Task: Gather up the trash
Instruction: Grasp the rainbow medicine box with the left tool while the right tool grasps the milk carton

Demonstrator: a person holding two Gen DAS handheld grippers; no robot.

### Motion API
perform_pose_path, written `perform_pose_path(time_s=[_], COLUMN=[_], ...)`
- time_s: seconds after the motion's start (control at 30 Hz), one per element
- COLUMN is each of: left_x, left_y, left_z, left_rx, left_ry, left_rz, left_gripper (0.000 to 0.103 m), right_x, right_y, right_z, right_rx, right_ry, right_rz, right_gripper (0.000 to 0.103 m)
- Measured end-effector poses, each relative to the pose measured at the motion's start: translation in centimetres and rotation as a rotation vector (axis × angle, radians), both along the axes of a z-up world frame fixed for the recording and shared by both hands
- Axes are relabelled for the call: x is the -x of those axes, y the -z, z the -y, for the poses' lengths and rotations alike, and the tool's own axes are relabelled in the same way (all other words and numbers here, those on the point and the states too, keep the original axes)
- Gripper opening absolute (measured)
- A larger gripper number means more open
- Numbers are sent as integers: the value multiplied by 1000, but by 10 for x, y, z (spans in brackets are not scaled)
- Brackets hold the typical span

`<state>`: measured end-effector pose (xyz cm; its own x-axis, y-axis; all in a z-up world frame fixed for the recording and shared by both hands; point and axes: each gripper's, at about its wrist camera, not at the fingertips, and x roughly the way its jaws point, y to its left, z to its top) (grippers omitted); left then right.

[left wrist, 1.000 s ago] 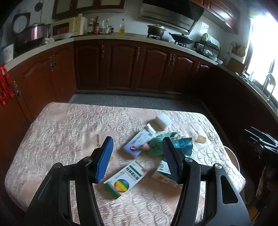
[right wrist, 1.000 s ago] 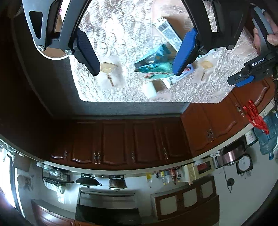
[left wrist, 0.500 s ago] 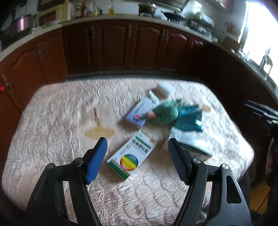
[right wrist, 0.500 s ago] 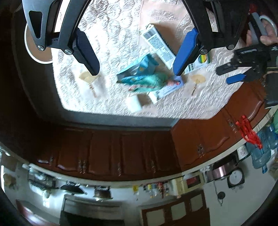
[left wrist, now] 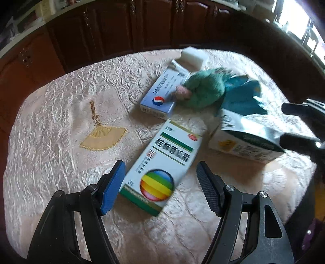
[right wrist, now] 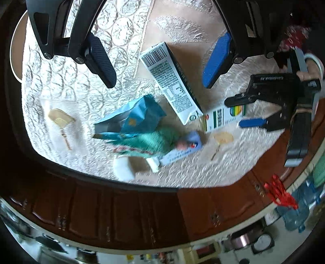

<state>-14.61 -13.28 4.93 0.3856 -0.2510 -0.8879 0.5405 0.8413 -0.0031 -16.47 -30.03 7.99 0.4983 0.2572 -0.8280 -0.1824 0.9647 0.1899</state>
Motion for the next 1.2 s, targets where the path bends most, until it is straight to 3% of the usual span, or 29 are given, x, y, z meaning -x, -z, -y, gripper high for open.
perform_pose_path(time_s=[0.13, 0.27, 0.3, 0.33, 0.4, 0.5, 0.8, 1.2], left_x=[-11, -15, -14, -12, -9, -3, 25, 53], left_y=[9, 14, 14, 13, 12, 4, -42, -111], left_z=[3, 2, 1, 1, -2, -8, -3, 59], left_rx=[-15, -6, -4, -7, -3, 29, 107, 174], left_ry=[8, -21, -28, -40, -62, -101, -123, -35], left_rz=[-17, -33, -28, -21, -12, 2, 97, 230], left_gripper=[72, 63, 61, 59, 56, 54, 51, 50], right_x=[-11, -21, -23, -23, -25, -19, 16, 58], right_y=[16, 31, 33, 35, 39, 36, -12, -81], right_z=[-7, -13, -13, -13, -16, -23, -1, 52], right_rx=[28, 25, 7, -8, -24, 2, -46, -57], right_ry=[-34, -51, -56, -59, -65, -77, -25, 126], right_rz=[-34, -68, -76, -81, -95, -70, 56, 224], right_gripper=[85, 84, 79, 65, 50, 44, 41, 41])
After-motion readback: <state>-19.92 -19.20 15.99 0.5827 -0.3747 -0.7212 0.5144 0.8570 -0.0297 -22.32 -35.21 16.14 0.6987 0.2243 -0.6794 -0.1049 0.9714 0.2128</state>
